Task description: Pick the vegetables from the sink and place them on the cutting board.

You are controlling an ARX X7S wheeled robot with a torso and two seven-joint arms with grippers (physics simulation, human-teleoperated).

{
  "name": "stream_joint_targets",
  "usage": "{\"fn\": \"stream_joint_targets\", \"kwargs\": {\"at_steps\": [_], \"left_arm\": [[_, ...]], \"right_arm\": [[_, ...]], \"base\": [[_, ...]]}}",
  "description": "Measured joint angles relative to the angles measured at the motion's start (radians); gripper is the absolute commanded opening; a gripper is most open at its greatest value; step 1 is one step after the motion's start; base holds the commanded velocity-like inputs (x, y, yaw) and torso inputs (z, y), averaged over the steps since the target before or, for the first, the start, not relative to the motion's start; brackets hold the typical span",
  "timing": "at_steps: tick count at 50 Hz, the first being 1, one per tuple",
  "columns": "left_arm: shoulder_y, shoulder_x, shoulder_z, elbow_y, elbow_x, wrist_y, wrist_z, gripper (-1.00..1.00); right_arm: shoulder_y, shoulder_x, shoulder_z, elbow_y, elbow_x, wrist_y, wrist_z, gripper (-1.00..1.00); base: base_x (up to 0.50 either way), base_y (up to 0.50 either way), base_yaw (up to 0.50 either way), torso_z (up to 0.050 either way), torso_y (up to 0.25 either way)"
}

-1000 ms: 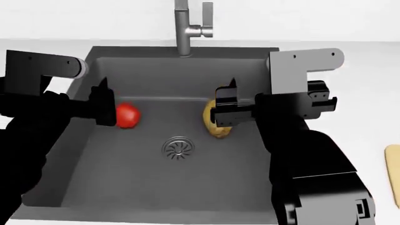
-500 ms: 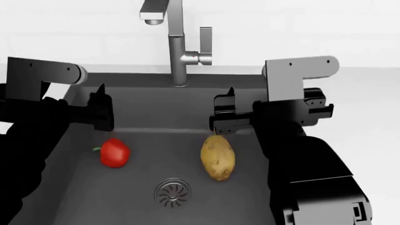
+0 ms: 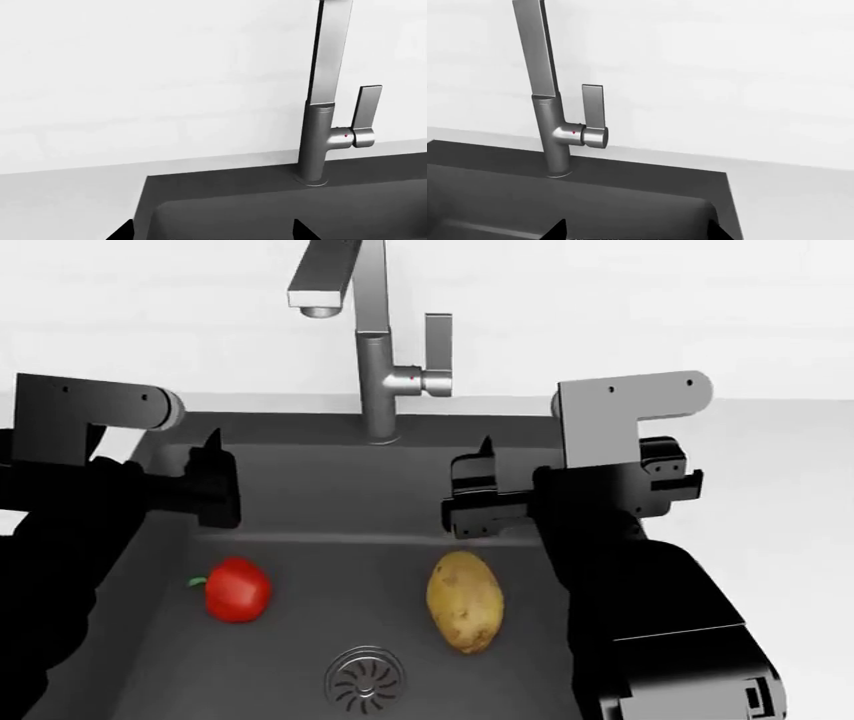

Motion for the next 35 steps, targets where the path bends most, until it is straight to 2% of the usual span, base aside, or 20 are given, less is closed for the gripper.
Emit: {"fn": "stream_joint_targets", "kwargs": {"at_steps": [7,20,35], "left_arm": [[0.002,-0.001,0.003,-0.008,0.000,0.007,-0.001,1.00],[0.004,-0.005,0.007,-0.020,-0.002,0.017,-0.001,1.00],[0.012,-0.011,0.010,-0.019,-0.008,0.026,-0.001,1.00]], "right_arm": [[-0.002,0.001,-0.007,0.006,0.002,-0.003,-0.003,1.00],[-0.008,0.007,-0.028,0.005,0.002,-0.030,-0.021,1.00],[0.002,0.001,-0.055,0.020,0.014,0.035,-0.020,1.00]], "base": [[0.00,0.00,0.00,0.000,0.000],[0.39,0.00,0.00,0.000,0.001],[0.01,0.00,0.00,0.000,0.000]]}}
